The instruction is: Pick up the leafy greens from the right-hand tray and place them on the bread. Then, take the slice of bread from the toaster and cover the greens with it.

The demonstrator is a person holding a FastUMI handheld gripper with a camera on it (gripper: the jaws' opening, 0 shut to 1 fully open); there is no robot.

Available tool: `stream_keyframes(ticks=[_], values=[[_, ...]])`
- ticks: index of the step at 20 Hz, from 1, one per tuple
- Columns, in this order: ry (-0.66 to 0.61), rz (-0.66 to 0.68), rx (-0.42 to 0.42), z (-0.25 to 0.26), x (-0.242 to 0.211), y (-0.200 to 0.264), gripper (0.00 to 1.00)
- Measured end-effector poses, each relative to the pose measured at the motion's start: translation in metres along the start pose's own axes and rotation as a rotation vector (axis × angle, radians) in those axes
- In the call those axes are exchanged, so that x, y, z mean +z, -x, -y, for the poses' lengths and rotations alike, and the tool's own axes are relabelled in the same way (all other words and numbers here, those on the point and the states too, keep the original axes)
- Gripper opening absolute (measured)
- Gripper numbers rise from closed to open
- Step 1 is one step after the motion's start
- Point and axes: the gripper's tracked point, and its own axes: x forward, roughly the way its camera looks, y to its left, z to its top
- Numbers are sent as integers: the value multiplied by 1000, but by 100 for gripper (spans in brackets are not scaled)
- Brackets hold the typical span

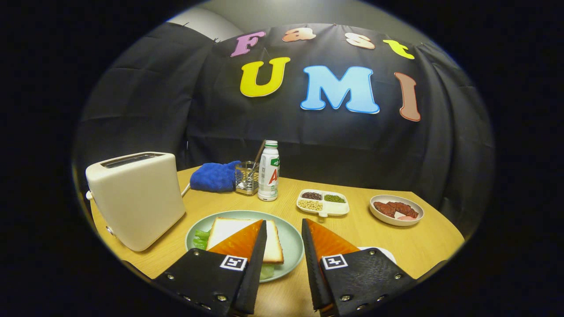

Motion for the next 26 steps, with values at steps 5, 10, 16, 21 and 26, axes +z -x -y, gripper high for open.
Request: stream_keyframes(ticks=[5, 10, 16, 21, 26], values=[[-22, 44, -19, 38, 13, 22, 47], [-40, 58, -81, 95, 15, 41, 48], [-57, 61, -154, 172, 6, 60, 48], [-66, 70, -192, 244, -3, 74, 47], [-97, 77, -244, 314, -14, 92, 47]])
